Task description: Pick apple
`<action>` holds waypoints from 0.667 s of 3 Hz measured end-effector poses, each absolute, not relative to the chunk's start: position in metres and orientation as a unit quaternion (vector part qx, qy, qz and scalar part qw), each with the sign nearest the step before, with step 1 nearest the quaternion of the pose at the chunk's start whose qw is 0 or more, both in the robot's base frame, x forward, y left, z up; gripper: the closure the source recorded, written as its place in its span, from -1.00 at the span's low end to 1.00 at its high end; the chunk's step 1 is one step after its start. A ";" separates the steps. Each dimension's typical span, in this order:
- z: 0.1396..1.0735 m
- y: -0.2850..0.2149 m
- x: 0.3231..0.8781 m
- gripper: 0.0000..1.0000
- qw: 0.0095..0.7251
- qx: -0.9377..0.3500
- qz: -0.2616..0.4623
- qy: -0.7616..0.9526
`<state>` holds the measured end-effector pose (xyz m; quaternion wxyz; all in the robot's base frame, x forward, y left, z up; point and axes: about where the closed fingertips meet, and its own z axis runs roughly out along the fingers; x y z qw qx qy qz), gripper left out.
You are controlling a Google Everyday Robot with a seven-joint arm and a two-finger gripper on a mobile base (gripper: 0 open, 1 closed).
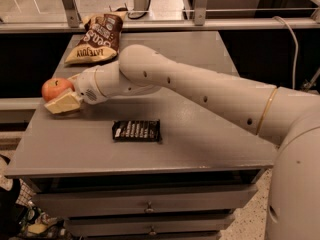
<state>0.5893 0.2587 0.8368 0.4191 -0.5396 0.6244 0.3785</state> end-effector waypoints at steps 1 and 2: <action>0.837 0.260 0.588 0.98 0.418 -0.541 0.379 0.624; 0.837 0.261 0.588 1.00 0.420 -0.541 0.382 0.621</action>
Offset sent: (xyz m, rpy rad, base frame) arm -0.0010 0.0015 -0.0002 0.0000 0.0004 0.0029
